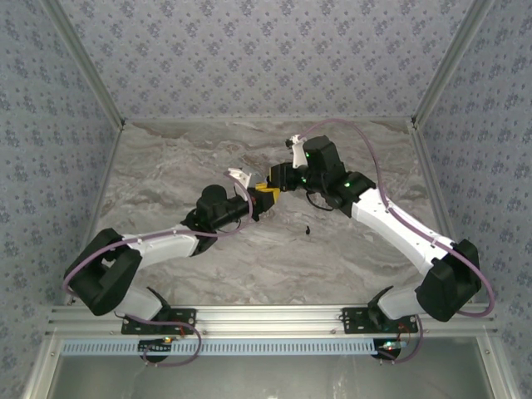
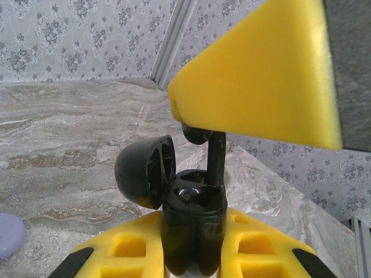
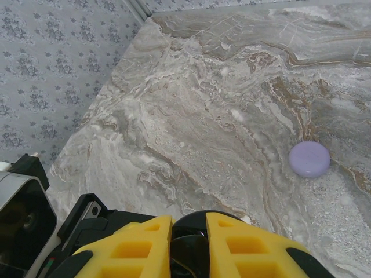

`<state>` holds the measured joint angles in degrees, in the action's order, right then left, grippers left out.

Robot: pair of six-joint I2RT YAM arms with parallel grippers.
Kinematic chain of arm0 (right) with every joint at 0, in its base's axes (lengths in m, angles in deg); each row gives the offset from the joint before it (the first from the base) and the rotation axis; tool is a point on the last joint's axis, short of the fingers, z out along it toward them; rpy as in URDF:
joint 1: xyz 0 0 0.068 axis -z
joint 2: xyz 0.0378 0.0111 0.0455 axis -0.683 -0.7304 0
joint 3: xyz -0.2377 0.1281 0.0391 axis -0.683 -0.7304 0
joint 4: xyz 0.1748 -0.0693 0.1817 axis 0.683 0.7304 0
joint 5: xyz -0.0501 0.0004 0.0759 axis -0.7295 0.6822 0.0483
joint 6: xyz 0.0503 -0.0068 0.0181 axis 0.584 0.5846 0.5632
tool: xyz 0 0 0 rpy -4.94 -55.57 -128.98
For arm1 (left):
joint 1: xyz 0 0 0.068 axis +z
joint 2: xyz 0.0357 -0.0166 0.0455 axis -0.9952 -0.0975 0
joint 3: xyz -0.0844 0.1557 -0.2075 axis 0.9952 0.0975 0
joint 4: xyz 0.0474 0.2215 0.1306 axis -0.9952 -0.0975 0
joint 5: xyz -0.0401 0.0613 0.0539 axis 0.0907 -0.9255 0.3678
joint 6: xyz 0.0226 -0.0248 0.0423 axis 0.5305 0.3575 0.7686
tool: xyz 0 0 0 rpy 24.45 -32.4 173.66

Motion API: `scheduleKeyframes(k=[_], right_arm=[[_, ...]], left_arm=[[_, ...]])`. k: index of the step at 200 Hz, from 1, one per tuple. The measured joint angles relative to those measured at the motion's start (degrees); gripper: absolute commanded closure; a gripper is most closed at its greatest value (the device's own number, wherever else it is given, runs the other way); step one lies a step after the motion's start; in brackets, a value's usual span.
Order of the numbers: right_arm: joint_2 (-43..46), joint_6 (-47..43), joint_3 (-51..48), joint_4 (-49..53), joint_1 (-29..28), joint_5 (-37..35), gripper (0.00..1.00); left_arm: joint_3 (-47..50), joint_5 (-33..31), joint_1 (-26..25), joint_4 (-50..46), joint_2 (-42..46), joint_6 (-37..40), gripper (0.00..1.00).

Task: Insert the wireless bluetooth earbuds into the charging case

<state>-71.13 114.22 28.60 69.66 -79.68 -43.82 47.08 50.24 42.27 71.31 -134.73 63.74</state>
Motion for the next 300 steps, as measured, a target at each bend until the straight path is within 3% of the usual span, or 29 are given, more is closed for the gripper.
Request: scheduleKeyframes(k=[155,254,300], right_arm=[[0.0,-0.07,-0.17,0.09,-0.7,-0.02,0.76],[0.68,-0.55,-0.17,1.42,-1.05,-0.7,0.59],[4.55,-1.4,-0.17,4.85,-1.05,-6.47,0.57]], left_arm=[[-0.59,-0.63,0.0,-0.31,0.7,-0.5,0.84],[-0.66,-0.63,0.0,-0.61,0.76,-0.48,0.84],[-0.66,-1.31,0.0,-3.82,1.57,-0.13,0.84]])
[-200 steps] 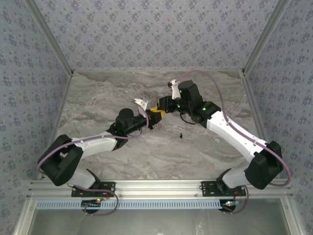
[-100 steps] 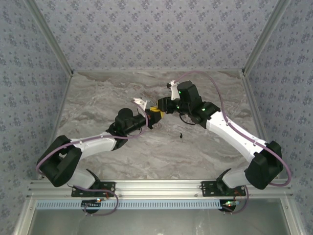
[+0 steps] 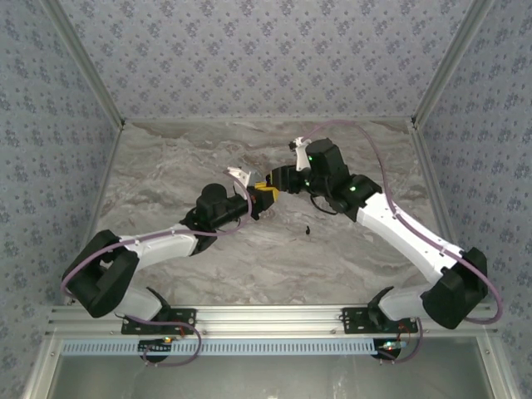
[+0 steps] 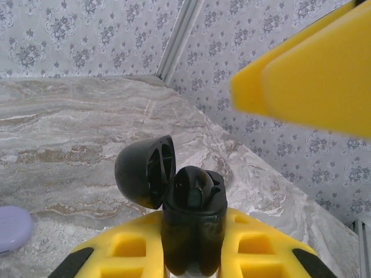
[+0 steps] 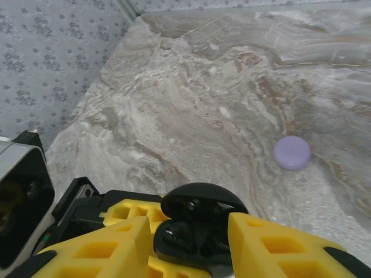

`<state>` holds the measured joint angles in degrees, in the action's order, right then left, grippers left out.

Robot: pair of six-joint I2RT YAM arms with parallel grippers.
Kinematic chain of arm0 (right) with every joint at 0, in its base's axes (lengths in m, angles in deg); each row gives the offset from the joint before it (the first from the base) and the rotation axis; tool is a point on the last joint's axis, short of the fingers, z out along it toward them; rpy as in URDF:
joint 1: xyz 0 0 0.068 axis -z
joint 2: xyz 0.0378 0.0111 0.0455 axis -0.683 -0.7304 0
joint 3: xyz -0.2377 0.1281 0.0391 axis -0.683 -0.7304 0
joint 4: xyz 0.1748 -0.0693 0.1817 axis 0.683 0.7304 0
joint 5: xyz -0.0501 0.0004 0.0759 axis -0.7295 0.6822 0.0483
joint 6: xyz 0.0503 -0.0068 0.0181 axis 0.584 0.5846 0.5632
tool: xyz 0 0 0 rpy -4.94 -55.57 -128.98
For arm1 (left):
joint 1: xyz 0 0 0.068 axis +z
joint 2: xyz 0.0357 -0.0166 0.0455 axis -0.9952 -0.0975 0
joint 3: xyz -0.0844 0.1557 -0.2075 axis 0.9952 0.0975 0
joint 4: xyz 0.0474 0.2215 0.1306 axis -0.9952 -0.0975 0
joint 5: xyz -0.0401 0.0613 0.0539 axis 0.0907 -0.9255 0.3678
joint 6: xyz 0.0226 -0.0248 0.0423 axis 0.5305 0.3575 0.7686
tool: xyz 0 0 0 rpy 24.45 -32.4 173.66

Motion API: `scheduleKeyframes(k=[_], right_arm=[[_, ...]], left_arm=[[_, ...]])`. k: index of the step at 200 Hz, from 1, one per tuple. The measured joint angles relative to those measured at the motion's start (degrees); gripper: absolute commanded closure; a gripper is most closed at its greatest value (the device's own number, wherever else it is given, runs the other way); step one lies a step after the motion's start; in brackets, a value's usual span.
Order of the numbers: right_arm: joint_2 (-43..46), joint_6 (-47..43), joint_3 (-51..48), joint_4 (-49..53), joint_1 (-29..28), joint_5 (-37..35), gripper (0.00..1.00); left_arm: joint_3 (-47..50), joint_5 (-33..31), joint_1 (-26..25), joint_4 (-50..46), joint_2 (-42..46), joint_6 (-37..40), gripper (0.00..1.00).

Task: Insert the wireless bluetooth earbuds into the charging case

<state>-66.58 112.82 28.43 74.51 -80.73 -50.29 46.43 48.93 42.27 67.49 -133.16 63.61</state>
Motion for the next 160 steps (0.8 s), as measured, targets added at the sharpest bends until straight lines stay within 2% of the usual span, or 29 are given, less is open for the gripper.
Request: scheduleKeyframes(k=[64,160], right_arm=[[3.5,-0.24,-0.22,7.17,3.43,-7.13,0.57],[3.28,0.52,-11.47,15.56,7.98,-5.22,0.59]], left_arm=[[0.0,-1.64,0.0,-8.48,7.04,3.89,0.83],[0.0,-5.11,0.0,-21.79,15.39,10.08,0.84]])
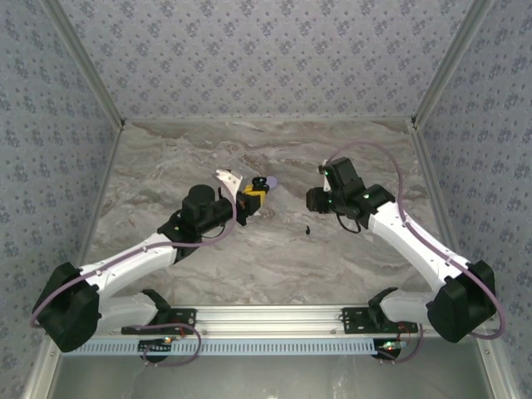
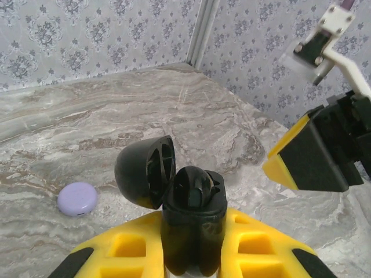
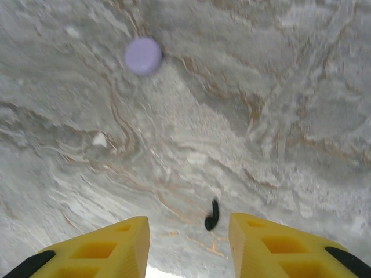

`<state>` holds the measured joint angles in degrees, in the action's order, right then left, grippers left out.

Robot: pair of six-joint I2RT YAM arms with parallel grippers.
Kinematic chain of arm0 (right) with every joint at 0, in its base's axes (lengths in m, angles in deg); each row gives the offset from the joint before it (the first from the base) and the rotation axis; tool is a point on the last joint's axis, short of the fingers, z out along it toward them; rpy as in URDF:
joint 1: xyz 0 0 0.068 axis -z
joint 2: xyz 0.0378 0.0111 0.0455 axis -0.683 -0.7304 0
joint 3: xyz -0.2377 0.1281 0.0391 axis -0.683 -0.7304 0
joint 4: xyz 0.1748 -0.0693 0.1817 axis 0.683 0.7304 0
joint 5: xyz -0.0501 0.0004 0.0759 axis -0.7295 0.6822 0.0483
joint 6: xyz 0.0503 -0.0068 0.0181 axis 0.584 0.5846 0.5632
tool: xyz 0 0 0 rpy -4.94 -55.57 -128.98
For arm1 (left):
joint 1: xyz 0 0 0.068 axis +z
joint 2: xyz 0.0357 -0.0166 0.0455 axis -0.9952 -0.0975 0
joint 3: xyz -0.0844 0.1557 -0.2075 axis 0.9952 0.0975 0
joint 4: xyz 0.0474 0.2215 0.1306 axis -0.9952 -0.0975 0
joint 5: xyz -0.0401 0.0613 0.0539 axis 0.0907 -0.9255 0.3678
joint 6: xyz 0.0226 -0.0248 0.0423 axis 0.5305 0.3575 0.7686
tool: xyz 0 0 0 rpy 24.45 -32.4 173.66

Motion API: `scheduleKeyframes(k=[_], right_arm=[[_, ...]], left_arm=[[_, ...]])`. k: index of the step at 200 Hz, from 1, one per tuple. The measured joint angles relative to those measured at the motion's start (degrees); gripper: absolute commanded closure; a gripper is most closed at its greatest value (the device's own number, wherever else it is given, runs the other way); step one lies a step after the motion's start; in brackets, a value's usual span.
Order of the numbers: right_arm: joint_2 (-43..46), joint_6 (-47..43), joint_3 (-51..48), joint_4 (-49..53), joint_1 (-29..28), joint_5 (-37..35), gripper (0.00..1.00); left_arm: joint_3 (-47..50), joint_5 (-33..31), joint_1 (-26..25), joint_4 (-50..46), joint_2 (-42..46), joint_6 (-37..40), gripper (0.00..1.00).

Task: Insert the wireless bluetooth earbuds into the charging case

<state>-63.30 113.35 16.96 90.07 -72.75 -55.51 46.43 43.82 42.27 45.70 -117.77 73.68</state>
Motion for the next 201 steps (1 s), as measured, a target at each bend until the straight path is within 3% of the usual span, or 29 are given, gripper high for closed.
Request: scheduleKeyframes(k=[136,201], right_arm=[[-15.45,1.97,-3.26,4.0,0.26,1.79,0.79],[-19.63,2.36,-2.67,5.11,-1.53,1.11,0.83]], left_arm=[[0.0,-0.42,0.0,-4.39,2.6,1.88,0.83],[0.0,-0.42,0.0,-4.46,2.6,1.88,0.83]])
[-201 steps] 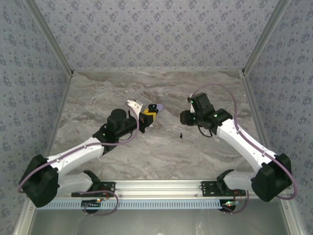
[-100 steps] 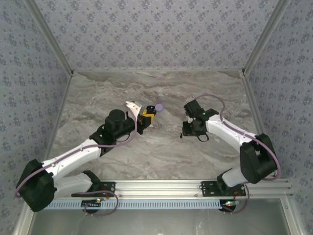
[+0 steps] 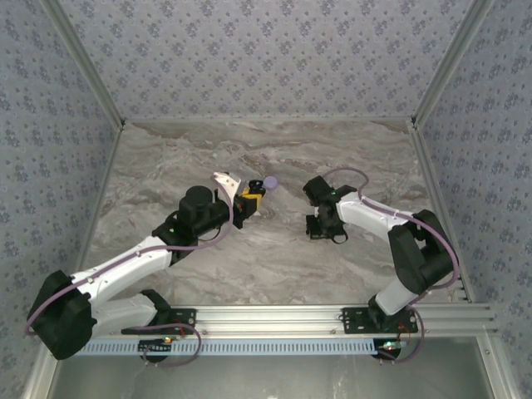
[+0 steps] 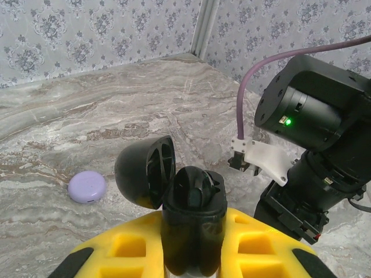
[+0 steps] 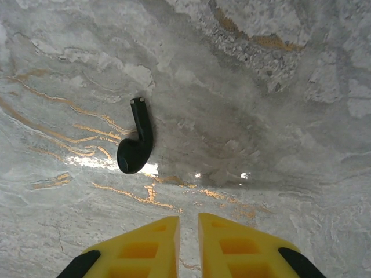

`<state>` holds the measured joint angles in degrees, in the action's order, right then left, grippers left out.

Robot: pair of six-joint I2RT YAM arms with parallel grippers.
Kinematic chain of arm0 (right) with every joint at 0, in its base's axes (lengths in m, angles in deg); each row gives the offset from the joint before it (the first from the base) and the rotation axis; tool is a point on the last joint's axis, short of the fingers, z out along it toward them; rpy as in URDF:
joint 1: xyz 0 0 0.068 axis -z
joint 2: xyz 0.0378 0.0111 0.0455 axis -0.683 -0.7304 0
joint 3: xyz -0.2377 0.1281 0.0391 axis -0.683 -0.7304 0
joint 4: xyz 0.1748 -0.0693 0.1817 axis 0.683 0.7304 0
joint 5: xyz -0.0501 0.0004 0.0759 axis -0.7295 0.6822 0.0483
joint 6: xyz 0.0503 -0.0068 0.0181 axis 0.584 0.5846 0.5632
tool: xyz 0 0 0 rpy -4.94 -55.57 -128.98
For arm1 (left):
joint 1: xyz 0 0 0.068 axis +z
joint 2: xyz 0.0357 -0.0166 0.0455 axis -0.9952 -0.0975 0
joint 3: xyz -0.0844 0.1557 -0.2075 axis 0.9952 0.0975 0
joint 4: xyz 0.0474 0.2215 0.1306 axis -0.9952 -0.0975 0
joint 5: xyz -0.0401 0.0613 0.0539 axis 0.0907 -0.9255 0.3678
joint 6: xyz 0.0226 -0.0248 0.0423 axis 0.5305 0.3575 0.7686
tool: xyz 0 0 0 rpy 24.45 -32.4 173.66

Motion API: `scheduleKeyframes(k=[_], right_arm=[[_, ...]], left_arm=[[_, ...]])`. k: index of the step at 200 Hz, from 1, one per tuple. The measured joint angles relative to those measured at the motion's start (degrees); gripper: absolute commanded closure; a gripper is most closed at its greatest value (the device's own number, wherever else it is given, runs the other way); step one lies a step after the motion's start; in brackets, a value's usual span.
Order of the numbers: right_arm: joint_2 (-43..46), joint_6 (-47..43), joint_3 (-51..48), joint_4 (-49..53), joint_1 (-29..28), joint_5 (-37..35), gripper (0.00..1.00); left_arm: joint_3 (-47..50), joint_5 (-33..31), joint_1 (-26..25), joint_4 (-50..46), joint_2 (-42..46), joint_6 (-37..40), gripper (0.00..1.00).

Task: Insert the wireless bluetooth earbuds into the charging case

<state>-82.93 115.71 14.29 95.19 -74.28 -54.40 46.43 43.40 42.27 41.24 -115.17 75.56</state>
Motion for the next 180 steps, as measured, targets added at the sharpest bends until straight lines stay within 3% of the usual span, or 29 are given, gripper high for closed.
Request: scheduleKeyframes(k=[180], right_arm=[[-8.13,1.99,5.18,-4.68,-0.79,1.92,0.87]], left_arm=[[0.0,-0.02,0.0,-0.02,0.0,0.02,0.84]])
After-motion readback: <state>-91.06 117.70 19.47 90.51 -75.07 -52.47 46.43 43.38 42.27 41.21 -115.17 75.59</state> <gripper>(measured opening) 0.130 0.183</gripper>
